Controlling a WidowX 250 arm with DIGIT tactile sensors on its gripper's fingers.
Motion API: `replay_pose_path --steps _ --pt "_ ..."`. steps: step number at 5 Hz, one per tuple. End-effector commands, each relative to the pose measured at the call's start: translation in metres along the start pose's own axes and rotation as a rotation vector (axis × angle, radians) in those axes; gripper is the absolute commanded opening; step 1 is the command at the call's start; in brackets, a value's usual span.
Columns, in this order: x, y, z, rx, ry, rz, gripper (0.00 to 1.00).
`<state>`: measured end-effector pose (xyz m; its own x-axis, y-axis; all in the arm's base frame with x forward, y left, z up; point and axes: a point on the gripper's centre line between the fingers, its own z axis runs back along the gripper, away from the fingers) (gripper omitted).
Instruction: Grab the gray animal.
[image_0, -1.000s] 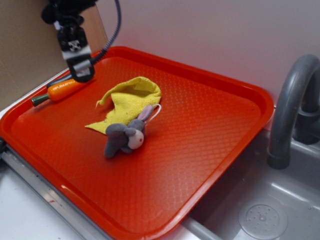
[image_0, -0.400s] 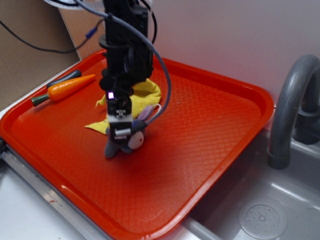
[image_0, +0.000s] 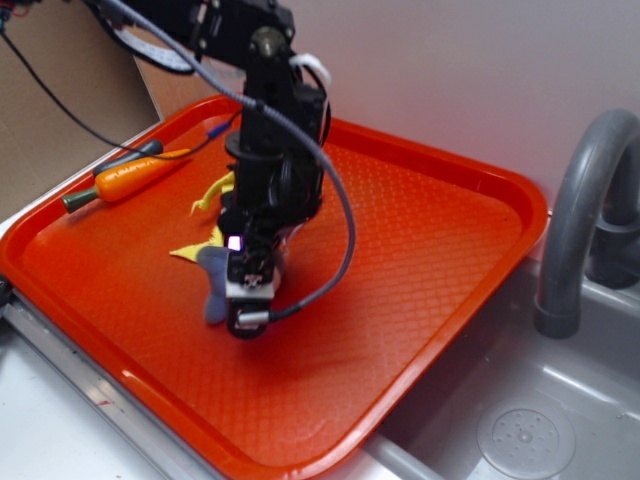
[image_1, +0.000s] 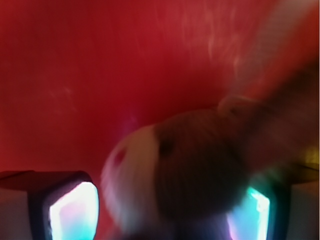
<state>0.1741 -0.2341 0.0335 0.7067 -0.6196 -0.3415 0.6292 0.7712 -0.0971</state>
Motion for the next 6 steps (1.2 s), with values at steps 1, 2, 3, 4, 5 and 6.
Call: replay_pose_path --steps 1,2,3,4,5,6 --pt "-0.034 0.004 0.056 0.053 -0.12 0.116 0.0" --pt "-0.071 0.045 0.098 -0.015 -0.297 0.324 0.0" --pt "-0.104 0.079 0.134 -0.051 -0.342 0.491 0.0" --pt "-0.132 0.096 0.151 -0.077 -0.408 0.566 0.0" --pt "-0.143 0.099 0.16 -0.04 -0.456 0.566 0.0" --pt "-0.15 0.095 0.161 -0.034 -0.507 0.518 0.0"
